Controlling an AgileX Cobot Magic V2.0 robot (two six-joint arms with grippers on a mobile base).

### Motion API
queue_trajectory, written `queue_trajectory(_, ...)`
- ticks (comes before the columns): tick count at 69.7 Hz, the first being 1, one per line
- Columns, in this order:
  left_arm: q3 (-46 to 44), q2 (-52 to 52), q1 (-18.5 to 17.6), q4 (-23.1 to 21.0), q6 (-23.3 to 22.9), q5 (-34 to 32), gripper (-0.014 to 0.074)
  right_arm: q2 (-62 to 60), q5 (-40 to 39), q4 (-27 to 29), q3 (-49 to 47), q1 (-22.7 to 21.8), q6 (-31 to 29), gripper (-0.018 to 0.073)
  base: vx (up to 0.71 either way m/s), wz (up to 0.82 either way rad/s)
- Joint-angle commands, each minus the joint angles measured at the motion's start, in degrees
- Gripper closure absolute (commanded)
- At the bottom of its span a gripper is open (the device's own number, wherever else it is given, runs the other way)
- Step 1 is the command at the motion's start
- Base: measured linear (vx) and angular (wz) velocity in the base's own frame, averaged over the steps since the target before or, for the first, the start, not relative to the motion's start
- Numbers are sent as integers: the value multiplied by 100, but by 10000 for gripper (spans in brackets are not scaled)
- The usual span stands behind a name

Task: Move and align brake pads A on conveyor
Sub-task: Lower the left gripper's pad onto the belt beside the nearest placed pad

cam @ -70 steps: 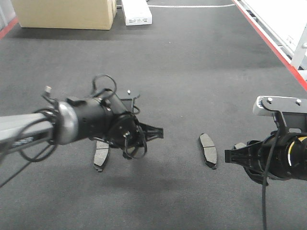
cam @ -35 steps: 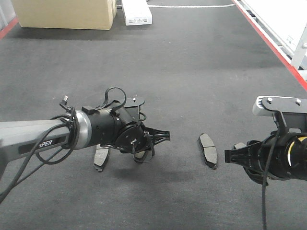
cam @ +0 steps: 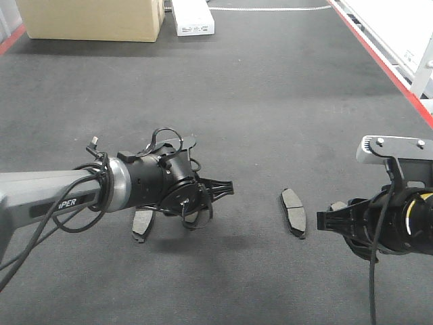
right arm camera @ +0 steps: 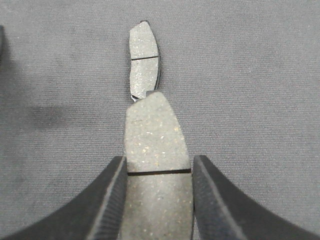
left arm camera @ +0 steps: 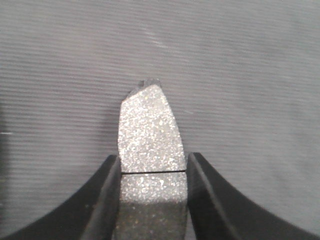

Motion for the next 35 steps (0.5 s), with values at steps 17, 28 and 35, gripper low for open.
queue_trajectory(17,-175,-300,24,242,-162,78,443,-132,-311,-150,-171,-6,-23,405,0,0)
queue_trajectory(28,-175,-300,24,262,-162,17,443,-132,-311,-150,-171,-6,-23,405,0,0)
queue_trajectory(35,-175,-300,24,262,-162,-38,443,-132,-311,-150,-171,-6,-23,405,0,0)
